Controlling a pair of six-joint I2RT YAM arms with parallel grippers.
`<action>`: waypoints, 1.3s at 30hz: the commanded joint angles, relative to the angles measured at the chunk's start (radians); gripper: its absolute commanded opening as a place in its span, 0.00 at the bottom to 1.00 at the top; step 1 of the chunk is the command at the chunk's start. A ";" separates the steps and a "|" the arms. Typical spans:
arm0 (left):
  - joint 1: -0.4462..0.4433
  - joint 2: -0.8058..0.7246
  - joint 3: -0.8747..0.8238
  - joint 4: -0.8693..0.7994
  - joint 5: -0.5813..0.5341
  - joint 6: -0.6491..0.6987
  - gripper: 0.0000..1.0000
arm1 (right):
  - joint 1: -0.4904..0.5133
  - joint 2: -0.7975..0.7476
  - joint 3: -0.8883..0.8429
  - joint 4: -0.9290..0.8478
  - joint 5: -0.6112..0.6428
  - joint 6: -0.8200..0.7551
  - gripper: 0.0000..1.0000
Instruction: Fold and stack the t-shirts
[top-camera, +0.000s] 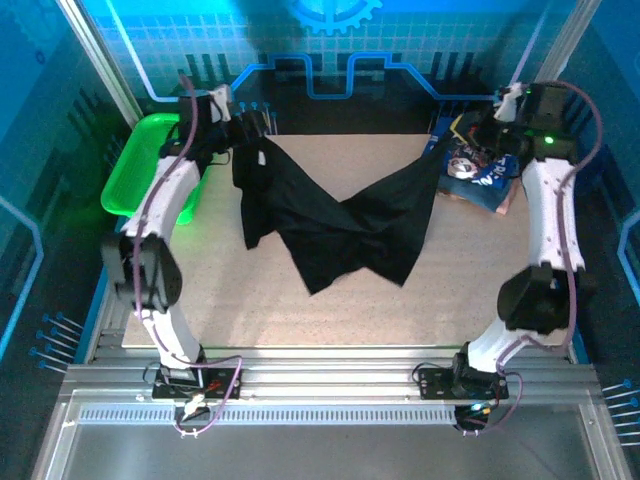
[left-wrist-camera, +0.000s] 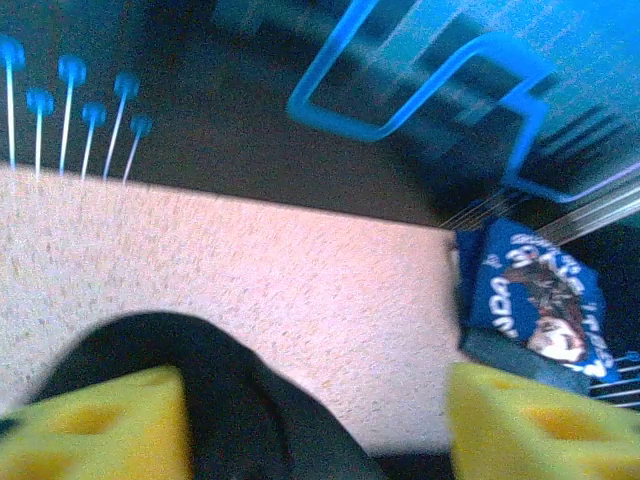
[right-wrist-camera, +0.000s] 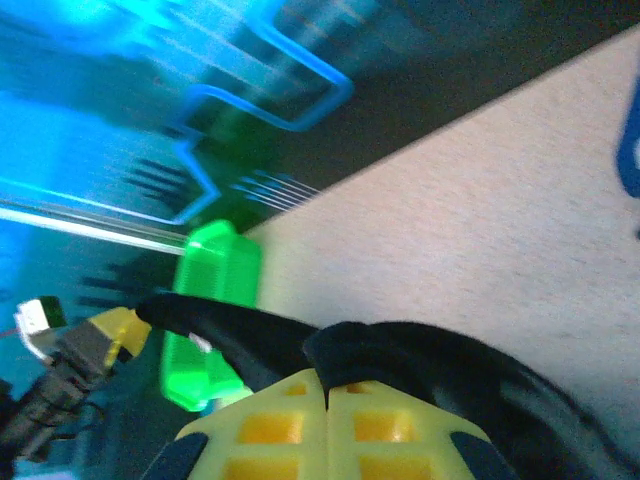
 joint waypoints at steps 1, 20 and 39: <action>-0.017 -0.011 0.087 -0.025 -0.014 -0.070 0.99 | 0.049 0.071 0.041 -0.018 0.138 -0.114 0.00; -0.447 -0.394 -0.707 -0.021 -0.047 -0.468 0.98 | 0.143 0.139 -0.296 0.122 0.256 -0.149 0.00; -0.589 -0.032 -0.402 -0.311 -0.144 -0.554 0.93 | 0.142 0.135 -0.360 0.160 0.227 -0.129 0.00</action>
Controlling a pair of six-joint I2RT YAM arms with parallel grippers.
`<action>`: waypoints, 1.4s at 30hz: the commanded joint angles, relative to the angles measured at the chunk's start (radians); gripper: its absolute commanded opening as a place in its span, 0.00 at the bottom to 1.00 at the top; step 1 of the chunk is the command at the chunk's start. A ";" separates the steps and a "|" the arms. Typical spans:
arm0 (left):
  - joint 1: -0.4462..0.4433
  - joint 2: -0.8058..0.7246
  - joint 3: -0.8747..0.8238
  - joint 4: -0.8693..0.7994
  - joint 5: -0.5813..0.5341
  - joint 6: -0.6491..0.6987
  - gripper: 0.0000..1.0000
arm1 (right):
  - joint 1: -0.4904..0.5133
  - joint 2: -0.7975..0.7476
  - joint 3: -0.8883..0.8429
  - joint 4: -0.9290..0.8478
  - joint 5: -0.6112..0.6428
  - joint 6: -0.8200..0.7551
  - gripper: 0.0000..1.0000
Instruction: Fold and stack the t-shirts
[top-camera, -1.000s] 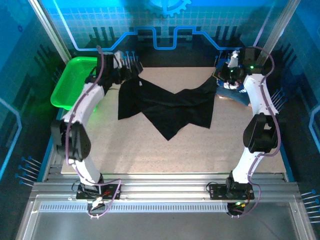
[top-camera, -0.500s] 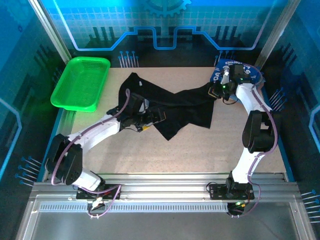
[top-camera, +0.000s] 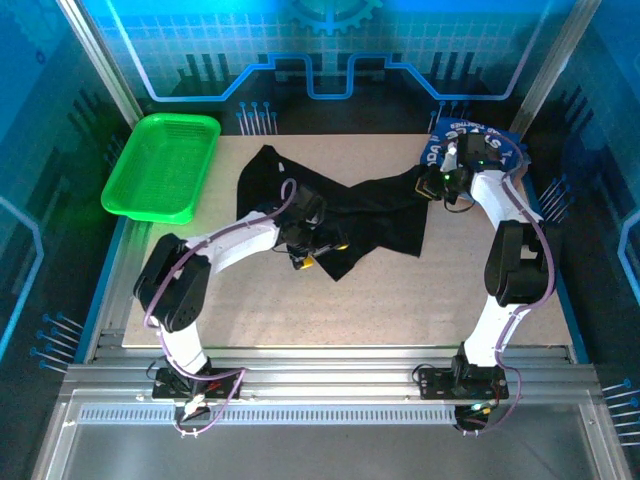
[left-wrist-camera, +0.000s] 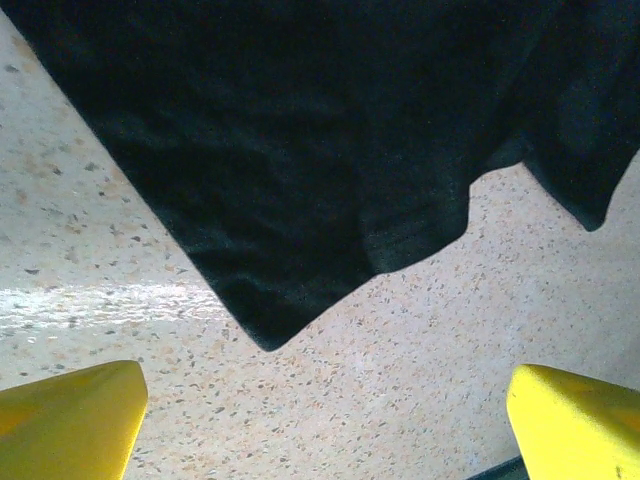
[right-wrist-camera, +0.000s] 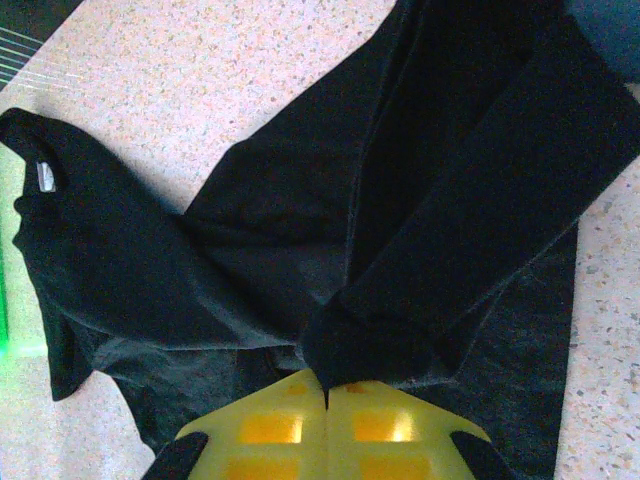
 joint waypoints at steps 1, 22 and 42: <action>-0.021 0.040 0.055 -0.060 -0.008 -0.023 0.92 | 0.005 -0.025 -0.009 0.011 -0.015 0.002 0.00; -0.122 0.409 0.362 -0.352 -0.110 0.168 0.70 | -0.010 -0.047 -0.052 0.038 -0.026 0.011 0.00; -0.049 0.348 0.333 -0.432 -0.220 0.354 0.00 | -0.059 -0.127 -0.111 0.097 -0.079 0.073 0.00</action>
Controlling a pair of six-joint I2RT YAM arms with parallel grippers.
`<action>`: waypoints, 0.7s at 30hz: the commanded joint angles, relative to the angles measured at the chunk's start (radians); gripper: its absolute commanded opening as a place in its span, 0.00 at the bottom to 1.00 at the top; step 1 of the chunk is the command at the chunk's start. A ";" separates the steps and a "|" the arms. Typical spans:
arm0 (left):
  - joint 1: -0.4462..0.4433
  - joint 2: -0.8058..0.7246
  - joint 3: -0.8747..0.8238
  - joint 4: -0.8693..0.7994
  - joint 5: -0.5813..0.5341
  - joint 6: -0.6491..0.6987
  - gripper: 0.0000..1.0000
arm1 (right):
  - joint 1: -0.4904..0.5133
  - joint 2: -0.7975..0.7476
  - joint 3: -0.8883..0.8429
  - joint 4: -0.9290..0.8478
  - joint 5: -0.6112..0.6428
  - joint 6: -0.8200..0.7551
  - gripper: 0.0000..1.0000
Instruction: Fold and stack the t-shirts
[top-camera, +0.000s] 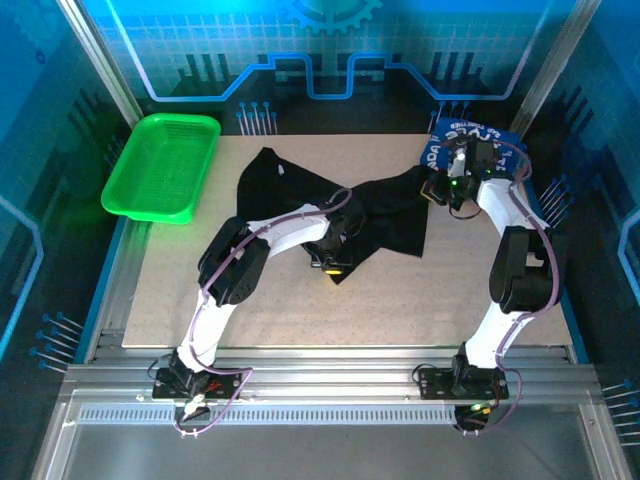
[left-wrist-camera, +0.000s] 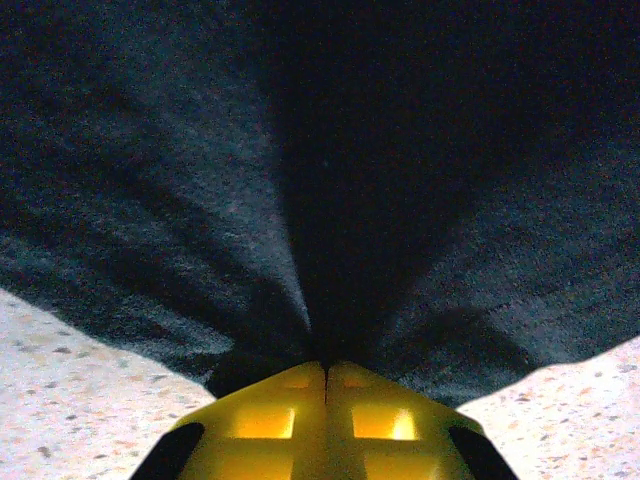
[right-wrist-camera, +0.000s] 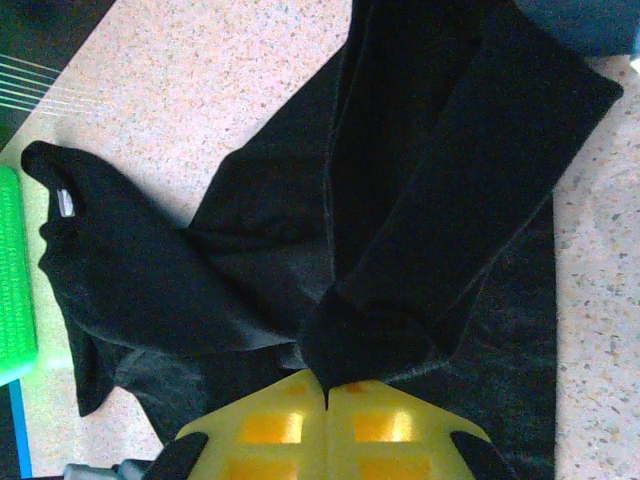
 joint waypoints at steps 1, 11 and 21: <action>0.069 -0.078 -0.070 -0.039 -0.072 0.034 0.00 | -0.018 -0.068 -0.001 0.022 -0.039 0.023 0.00; 0.270 -0.494 -0.039 0.037 -0.108 0.048 0.00 | -0.039 -0.194 0.095 -0.015 -0.067 0.054 0.00; 0.481 -0.669 0.352 -0.008 -0.109 0.150 0.00 | -0.120 -0.315 0.374 -0.081 -0.115 0.136 0.00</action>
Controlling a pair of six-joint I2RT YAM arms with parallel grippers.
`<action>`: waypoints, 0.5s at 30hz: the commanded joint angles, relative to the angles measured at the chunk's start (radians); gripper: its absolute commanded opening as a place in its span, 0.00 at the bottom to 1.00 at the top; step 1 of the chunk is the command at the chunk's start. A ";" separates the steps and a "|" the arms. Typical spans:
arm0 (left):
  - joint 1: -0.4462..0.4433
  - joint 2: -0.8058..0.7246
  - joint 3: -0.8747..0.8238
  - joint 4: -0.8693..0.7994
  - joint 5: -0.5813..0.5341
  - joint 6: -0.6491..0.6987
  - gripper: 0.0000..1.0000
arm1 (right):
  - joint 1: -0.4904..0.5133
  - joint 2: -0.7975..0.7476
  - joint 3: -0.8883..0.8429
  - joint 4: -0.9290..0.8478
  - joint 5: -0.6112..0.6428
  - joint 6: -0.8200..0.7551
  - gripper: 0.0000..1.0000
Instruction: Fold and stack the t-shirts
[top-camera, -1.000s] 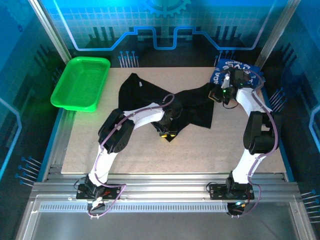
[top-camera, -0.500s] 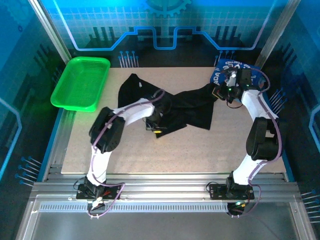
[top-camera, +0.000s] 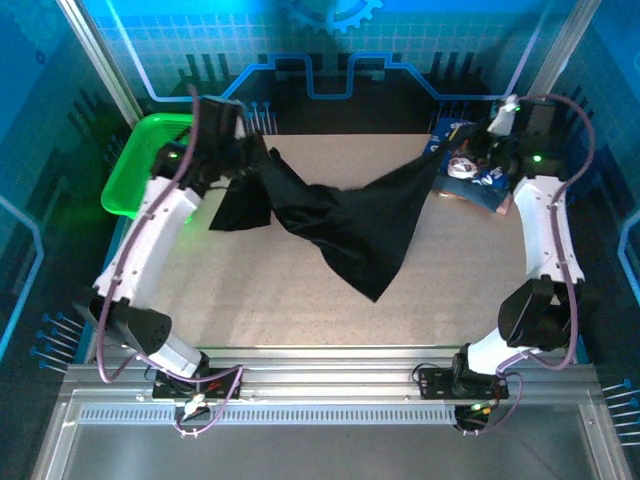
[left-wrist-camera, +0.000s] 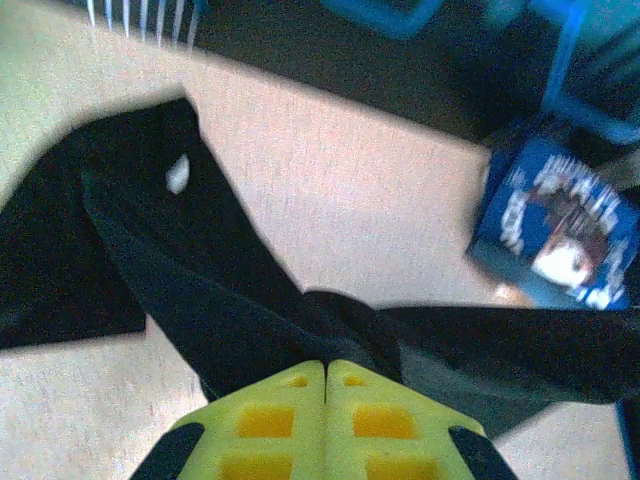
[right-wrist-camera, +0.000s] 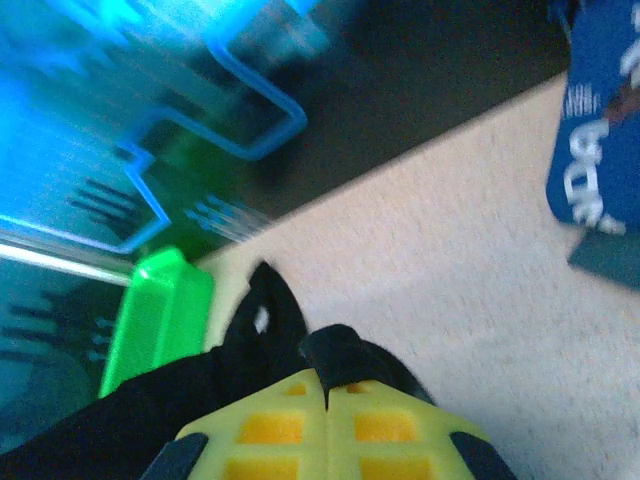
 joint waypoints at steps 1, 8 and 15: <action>0.083 -0.029 0.173 -0.039 -0.002 0.082 0.00 | -0.042 -0.067 0.128 -0.039 -0.037 0.041 0.00; 0.208 -0.038 0.385 -0.002 0.088 0.200 0.00 | -0.098 -0.117 0.308 -0.122 -0.059 0.062 0.00; 0.236 -0.122 0.357 0.072 0.139 0.233 0.00 | -0.110 -0.187 0.401 -0.222 -0.094 0.054 0.00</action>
